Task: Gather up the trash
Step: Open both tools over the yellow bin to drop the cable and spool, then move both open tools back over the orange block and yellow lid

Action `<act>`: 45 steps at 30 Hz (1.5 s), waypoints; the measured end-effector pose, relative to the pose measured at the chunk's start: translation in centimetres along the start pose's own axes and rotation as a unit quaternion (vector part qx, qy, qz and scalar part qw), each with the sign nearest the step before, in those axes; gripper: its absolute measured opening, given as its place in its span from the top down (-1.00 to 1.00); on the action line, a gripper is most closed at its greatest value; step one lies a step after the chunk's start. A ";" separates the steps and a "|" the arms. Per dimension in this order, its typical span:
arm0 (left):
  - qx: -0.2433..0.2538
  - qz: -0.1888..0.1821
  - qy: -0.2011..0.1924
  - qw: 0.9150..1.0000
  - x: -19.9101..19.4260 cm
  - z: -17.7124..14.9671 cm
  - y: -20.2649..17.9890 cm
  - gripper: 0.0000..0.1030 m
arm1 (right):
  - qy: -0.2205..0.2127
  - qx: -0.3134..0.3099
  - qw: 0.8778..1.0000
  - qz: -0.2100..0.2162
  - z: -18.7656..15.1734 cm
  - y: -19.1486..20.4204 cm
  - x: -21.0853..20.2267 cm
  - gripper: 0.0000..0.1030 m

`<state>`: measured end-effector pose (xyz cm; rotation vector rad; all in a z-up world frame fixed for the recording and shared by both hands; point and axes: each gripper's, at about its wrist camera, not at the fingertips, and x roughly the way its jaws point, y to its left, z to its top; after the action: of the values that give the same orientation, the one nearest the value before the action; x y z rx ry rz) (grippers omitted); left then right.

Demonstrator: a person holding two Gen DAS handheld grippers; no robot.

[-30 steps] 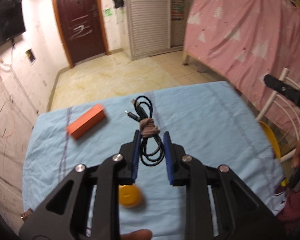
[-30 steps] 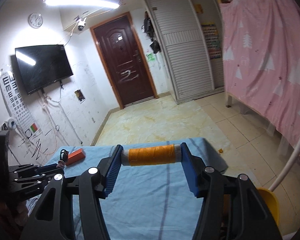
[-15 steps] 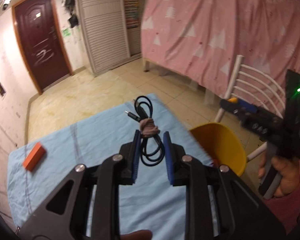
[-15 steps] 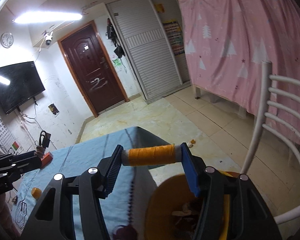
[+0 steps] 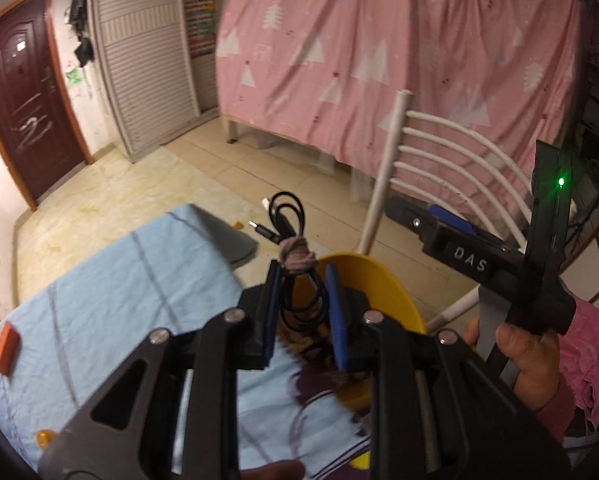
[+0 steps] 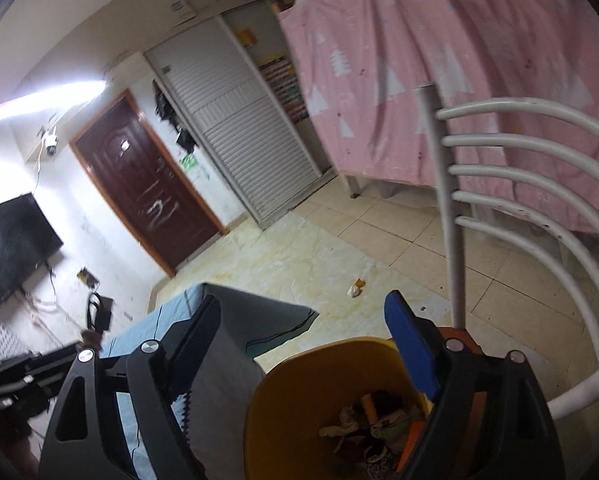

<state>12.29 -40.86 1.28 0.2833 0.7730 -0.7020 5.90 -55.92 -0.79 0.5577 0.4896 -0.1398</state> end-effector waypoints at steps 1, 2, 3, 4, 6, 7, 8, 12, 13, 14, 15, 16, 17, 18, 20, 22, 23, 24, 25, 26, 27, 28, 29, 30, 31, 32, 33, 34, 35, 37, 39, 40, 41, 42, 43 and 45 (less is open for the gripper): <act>0.003 -0.006 0.001 1.000 0.3 0.0 -0.4 0.60 | -0.004 0.005 1.000 -0.002 0.1 -0.4 -0.2 -0.50; 0.004 -0.010 0.003 1.000 0.7 0.1 -0.7 0.55 | -0.010 0.011 1.000 -0.003 0.2 -0.8 -0.4 -0.50; 0.003 -0.012 0.006 1.000 0.9 0.2 -0.8 0.23 | -0.015 0.016 1.000 -0.006 0.2 -1.1 -0.7 -0.50; 0.002 -0.013 0.009 1.000 1.1 0.2 -0.9 0.01 | -0.016 0.018 1.000 -0.007 0.6 -1.4 -0.6 -0.50; -0.003 -0.019 0.012 1.000 1.3 0.3 -0.7 -0.16 | -0.019 0.022 1.000 -0.009 0.6 -1.7 -0.8 -0.50; -0.003 -0.017 0.013 1.000 1.3 0.2 -0.6 -0.16 | -0.020 0.023 0.999 -0.010 0.6 -1.7 -0.8 -0.50; -0.003 -0.013 0.013 1.000 1.2 0.1 -0.5 -0.16 | -0.019 0.024 0.999 -0.010 0.6 -1.8 -0.8 -0.50; -0.015 -0.006 0.014 1.000 0.6 -0.4 0.7 -0.16 | -0.014 0.016 1.000 -0.005 0.5 -0.7 -0.5 -0.51; -0.017 -0.003 0.011 1.000 0.3 -0.6 1.2 -0.16 | -0.013 0.011 1.000 -0.005 0.3 -0.3 -0.5 -0.51; -0.019 -0.001 0.010 1.000 0.1 -0.6 1.5 -0.16 | -0.011 0.005 1.000 -0.002 0.2 0.3 -0.5 -0.51; -0.021 0.001 0.008 1.000 -0.1 -0.7 1.9 -0.16 | -0.010 -0.001 1.000 0.000 0.1 0.9 -0.5 -0.51; -0.024 0.002 0.007 1.000 -0.4 -0.8 2.2 -0.16 | -0.008 -0.008 1.000 0.002 0.0 1.6 -0.4 -0.51; -0.029 0.004 0.005 1.000 -0.6 -0.9 2.7 -0.16 | -0.007 -0.013 1.000 0.002 0.0 2.0 -0.4 -0.51; -0.032 0.004 0.003 0.999 -0.8 -1.0 3.1 -0.16 | -0.006 -0.018 1.000 0.002 -0.1 2.5 -0.3 -0.51; -0.036 0.010 -0.003 0.999 -1.3 -1.3 4.0 -0.16 | -0.003 -0.029 1.000 0.002 -0.4 3.6 -0.3 -0.51; -0.041 0.013 -0.005 0.999 -1.7 -1.6 4.8 -0.16 | 0.000 -0.040 0.999 0.001 -0.7 4.6 -0.3 -0.51; -0.045 0.017 -0.006 0.999 -2.0 -1.8 5.4 -0.16 | 0.001 -0.043 0.999 0.001 -0.9 5.0 -0.3 -0.51; -0.047 0.019 -0.007 0.999 -2.1 -1.9 5.7 -0.16 | 0.003 -0.047 0.999 0.002 -1.0 5.4 -0.2 -0.51; -0.051 0.022 -0.008 0.998 -2.3 -2.0 6.2 -0.16 | 0.006 -0.053 0.999 0.004 -1.2 6.1 -0.1 -0.52; -0.056 0.026 -0.010 0.998 -2.6 -2.2 7.0 -0.16 | 0.008 -0.057 0.998 0.005 -1.3 6.6 -0.1 -0.52; -0.061 0.029 -0.011 0.998 -2.8 -2.3 7.6 -0.16 | 0.011 -0.062 0.998 0.007 -1.6 7.2 0.0 -0.52; -0.066 0.032 -0.013 0.997 -3.2 -2.5 8.4 -0.16 | 0.013 -0.068 0.998 0.010 -1.8 7.9 0.0 -0.52; -0.070 0.036 -0.015 0.997 -3.5 -2.6 9.0 -0.16 | 0.015 -0.071 0.997 0.012 -2.0 8.3 0.1 -0.52; -0.075 0.040 -0.017 0.996 -3.9 -2.8 9.7 -0.16 | 0.018 -0.077 0.997 0.015 -2.3 9.0 0.1 -0.52; -0.080 0.044 -0.019 0.996 -4.3 -3.0 10.4 -0.16 | 0.021 -0.082 0.996 0.018 -2.5 9.7 0.2 -0.52; -0.084 0.048 -0.020 0.995 -4.6 -3.2 11.0 -0.16 | 0.024 -0.086 0.996 0.021 -2.8 10.3 0.4 -0.52; -0.087 0.052 -0.022 0.995 -4.9 -3.4 11.6 -0.17 | 0.026 -0.091 0.995 0.023 -3.0 11.0 0.4 -0.52; -0.090 0.056 -0.025 0.994 -5.3 -3.6 12.2 -0.17 | 0.029 -0.096 0.995 0.026 -3.3 11.7 0.6 -0.53; -0.095 0.062 -0.028 0.993 -5.8 -3.9 13.0 -0.17 | 0.033 -0.102 0.994 0.030 -3.6 12.6 0.7 -0.53; -0.102 0.071 -0.032 0.992 -6.7 -4.2 14.4 -0.17 | 0.042 -0.115 0.992 0.039 -4.3 14.4 1.1 -0.53; -0.112 0.080 -0.037 0.990 -7.7 -4.8 15.9 -0.25 | 0.048 -0.125 0.990 0.045 -4.9 15.6 1.3 -0.54; -0.117 0.085 -0.039 0.989 -8.1 -5.0 16.6 -0.29 | 0.051 -0.132 0.989 0.049 -5.2 16.4 1.4 -0.54; -0.123 0.091 -0.042 0.987 -8.5 -5.3 17.5 -0.31 | 0.056 -0.139 0.987 0.053 -5.6 17.4 1.6 -0.54; -0.126 0.095 -0.043 0.986 -8.9 -5.6 18.2 -0.32 | 0.060 -0.146 0.986 0.057 -6.0 18.3 1.7 -0.54; -0.132 0.101 -0.045 0.985 -9.3 -5.9 19.2 -0.32 | 0.064 -0.154 0.984 0.061 -6.4 19.1 1.8 -0.54; -0.141 0.109 -0.045 0.983 -9.8 -6.5 20.6 -0.32 | 0.074 -0.171 0.980 0.070 -7.4 21.1 2.2 -0.55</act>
<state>17.63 -17.87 3.55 0.0756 0.7315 -0.3886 10.23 -34.15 2.75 0.2644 0.6024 0.1207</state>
